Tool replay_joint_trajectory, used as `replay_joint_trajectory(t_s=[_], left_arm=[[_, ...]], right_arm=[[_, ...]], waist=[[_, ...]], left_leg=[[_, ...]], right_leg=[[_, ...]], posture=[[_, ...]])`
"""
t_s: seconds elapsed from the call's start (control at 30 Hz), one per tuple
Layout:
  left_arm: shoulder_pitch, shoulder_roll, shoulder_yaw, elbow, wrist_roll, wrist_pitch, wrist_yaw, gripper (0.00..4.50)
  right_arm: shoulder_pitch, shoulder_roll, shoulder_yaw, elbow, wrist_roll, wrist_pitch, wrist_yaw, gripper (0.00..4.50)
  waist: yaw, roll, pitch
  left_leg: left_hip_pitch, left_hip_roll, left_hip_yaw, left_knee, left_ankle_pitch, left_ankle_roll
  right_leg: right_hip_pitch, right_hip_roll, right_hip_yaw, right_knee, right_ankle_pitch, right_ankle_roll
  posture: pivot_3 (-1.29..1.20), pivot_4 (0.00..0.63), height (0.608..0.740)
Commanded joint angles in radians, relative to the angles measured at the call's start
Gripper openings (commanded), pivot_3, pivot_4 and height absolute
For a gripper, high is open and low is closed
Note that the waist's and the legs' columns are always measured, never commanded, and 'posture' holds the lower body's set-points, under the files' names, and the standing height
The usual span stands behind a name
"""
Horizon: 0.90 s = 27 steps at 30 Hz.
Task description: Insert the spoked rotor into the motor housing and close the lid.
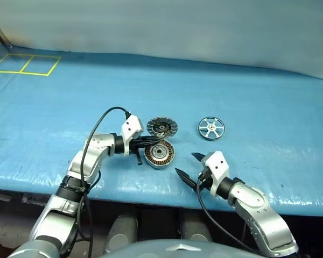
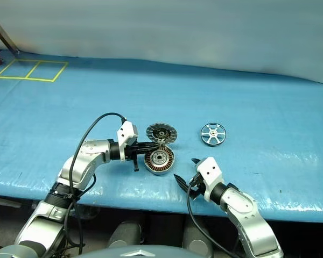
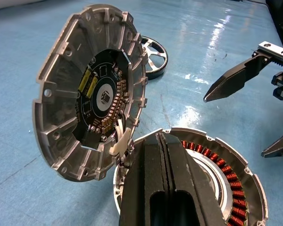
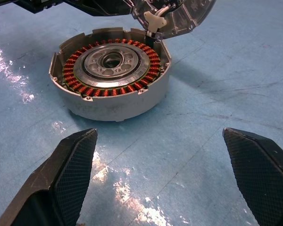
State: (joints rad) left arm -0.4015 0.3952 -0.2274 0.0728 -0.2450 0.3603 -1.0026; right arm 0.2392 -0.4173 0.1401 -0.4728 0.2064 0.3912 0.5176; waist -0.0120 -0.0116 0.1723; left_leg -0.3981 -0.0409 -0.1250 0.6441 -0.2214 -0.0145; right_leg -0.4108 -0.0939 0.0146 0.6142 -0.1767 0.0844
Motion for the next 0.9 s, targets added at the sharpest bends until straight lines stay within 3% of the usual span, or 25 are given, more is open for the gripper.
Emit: replay_joint_trajectory(t_s=[0.03, 0.33, 0.47, 0.9], left_arm=[[-0.005, -0.005, -0.013, -0.033, -0.007, -0.003, -0.010, 0.01], [-0.008, -0.006, -0.064, 0.013, 0.024, -0.017, -0.024, 0.01], [-0.012, 0.024, -0.110, 0.053, 0.111, -0.032, 0.002, 0.01], [0.009, 0.018, -0.105, 0.060, 0.124, -0.045, 0.011, 0.01]], right_arm=[[-0.006, 0.008, -0.005, -0.015, 0.004, -0.023, -0.004, 4.50], [0.010, 0.012, -0.008, -0.022, 0.002, -0.028, -0.011, 4.50], [0.014, 0.015, -0.007, -0.024, 0.001, -0.029, -0.016, 4.50], [0.016, 0.019, -0.004, -0.022, -0.003, -0.033, -0.021, 4.50]], waist=[[0.000, 0.000, 0.000], [0.000, 0.000, 0.000], [0.000, 0.000, 0.000], [-0.001, 0.002, -0.002]], left_leg=[[0.000, 0.000, 0.000, 0.000, 0.000, 0.000], [0.000, 0.000, 0.000, 0.000, 0.000, 0.000], [0.000, 0.000, 0.000, 0.000, 0.000, 0.000], [0.002, 0.000, 0.000, 0.000, 0.000, 0.000]], right_leg=[[0.000, 0.000, 0.000, 0.000, 0.000, 0.000], [0.000, 0.000, 0.000, 0.000, 0.000, 0.000], [0.000, 0.000, 0.000, 0.000, 0.000, 0.000], [0.001, 0.000, 0.000, 0.001, 0.000, 0.000]], posture=[[0.00, 0.150, 0.740], [0.00, 0.150, 0.740], [0.00, 0.150, 0.740], [0.00, 0.150, 0.740]])
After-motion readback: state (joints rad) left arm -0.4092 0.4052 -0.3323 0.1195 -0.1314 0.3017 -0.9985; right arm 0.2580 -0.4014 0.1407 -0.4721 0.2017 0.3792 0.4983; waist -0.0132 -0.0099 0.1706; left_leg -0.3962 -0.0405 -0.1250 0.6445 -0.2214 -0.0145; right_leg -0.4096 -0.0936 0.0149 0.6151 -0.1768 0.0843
